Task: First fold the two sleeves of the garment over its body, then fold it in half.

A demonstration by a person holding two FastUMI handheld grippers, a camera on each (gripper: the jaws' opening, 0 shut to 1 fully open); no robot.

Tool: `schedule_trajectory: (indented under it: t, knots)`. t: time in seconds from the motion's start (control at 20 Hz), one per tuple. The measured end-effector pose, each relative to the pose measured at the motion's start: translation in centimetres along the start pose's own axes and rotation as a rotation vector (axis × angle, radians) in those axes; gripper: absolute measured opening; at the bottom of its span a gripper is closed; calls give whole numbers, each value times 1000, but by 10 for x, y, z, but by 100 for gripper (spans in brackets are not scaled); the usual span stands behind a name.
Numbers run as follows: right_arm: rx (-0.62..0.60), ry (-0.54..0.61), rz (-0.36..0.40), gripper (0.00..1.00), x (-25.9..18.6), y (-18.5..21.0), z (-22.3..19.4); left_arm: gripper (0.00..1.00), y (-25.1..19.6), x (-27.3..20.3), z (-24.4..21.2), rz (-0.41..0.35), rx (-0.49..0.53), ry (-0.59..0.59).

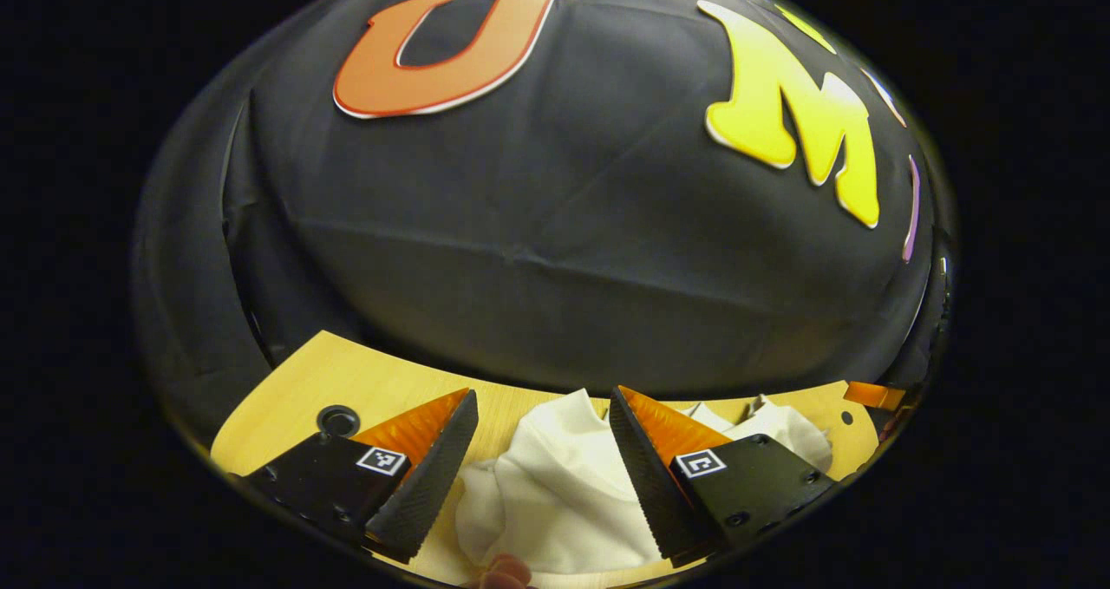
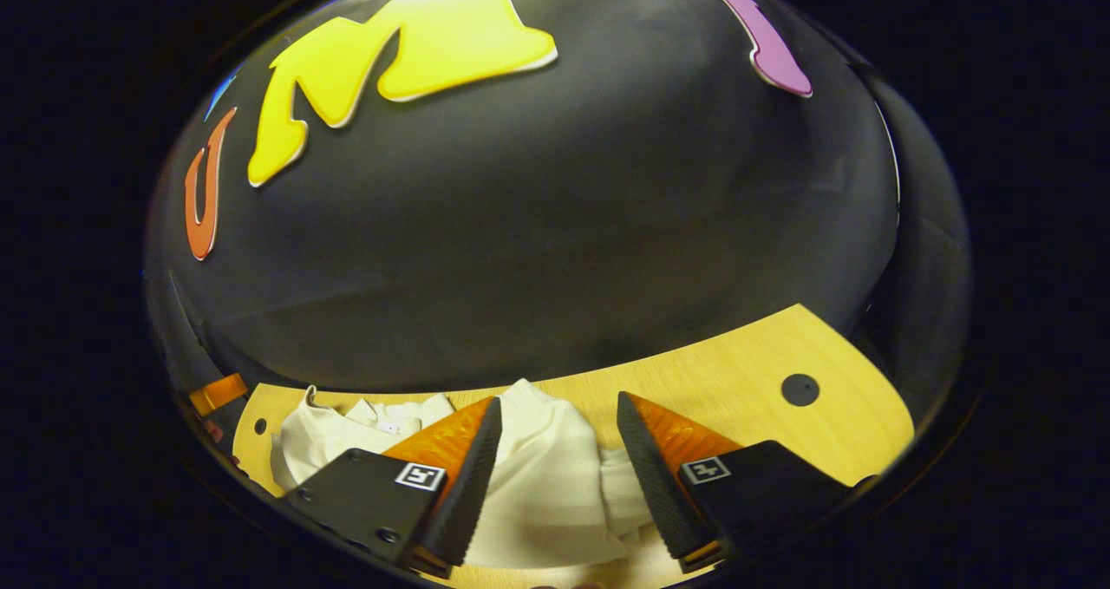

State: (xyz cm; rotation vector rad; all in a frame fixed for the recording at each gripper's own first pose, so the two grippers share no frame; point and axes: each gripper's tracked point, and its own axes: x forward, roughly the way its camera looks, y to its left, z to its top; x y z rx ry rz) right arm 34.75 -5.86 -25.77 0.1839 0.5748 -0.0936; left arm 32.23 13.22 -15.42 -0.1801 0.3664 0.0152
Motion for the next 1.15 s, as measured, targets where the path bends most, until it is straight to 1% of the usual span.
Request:
schedule_trajectory:
  t: [0.05,0.15,0.3,0.4,0.5,0.55,0.6,0.65,0.7,0.75,0.8,0.85,0.9,0.95,1.0,1.05,1.1,1.15]
  knots:
    - [-13,-22,11,86,-21,7,9,96,-3,-23,13,4,16,-26]
    - [-33,-75,39,86,-72,18,32,96,-14,-72,42,6,40,-83]
    - [-73,-169,89,87,-153,37,70,96,-44,-149,89,-29,46,-172]
    - [-102,-266,116,87,-211,46,99,96,-62,-195,104,-61,78,-203]
    - [-132,-326,148,87,-266,51,112,96,-76,-240,120,-71,114,-242]
    - [-146,-335,170,83,-288,54,111,96,-85,-262,126,-78,125,-266]
    - [-154,-330,194,87,-309,58,106,96,-90,-279,129,-76,129,-281]
    - [-166,-334,221,87,-331,65,99,95,-97,-296,129,-67,132,-300]
    - [-185,-346,227,87,-349,65,96,96,-104,-312,122,-62,127,-315]
    - [-205,-365,224,89,-365,66,92,100,-107,-327,117,-59,127,-335]
    - [-217,-379,222,89,-379,66,87,96,-109,-338,111,-53,126,-343]
    - [-222,-378,222,90,-391,66,81,95,-112,-348,103,-52,118,-344]
    - [-236,-388,223,89,-403,67,74,95,-116,-357,93,-58,106,-329]
    - [-246,-399,219,90,-415,67,70,100,-120,-365,79,-67,86,-304]
    - [-253,-405,220,89,-424,68,63,96,-122,-370,72,-65,64,-297]
    - [-253,-408,218,89,-431,70,57,96,-124,-375,67,-68,40,-295]
    - [-245,-414,204,89,-436,69,52,100,-129,-378,64,-76,23,-301]
    - [-234,-425,197,89,-441,69,50,96,-134,-380,59,-83,16,-304]
